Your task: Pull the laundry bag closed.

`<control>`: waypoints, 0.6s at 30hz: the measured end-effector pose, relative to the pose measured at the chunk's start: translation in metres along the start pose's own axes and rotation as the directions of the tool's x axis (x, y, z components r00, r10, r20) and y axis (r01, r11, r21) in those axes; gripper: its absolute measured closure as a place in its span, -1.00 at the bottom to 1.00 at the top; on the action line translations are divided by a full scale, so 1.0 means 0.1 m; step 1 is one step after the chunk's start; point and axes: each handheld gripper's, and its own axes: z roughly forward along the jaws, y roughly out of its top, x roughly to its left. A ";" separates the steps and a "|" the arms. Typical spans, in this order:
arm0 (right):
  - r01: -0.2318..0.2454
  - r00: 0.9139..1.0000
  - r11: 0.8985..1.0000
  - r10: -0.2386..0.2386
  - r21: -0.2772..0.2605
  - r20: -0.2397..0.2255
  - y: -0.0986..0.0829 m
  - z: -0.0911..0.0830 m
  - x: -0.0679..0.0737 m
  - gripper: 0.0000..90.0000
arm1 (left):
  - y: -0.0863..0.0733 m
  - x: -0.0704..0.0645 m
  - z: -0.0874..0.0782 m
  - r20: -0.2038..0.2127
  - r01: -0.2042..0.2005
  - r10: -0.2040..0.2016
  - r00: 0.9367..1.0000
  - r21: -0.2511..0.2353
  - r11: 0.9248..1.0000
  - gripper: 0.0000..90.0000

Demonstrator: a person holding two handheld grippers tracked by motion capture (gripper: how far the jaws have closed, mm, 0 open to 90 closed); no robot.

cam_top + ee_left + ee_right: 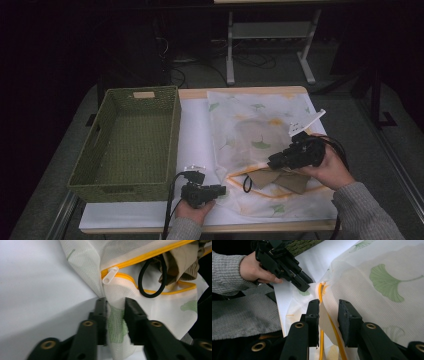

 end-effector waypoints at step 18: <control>0.034 0.999 0.996 -0.035 0.079 0.001 0.20 0.21 0.07 0.61 | -0.16 -0.09 -0.26 0.064 -0.054 0.057 0.996 -0.038 0.998 0.98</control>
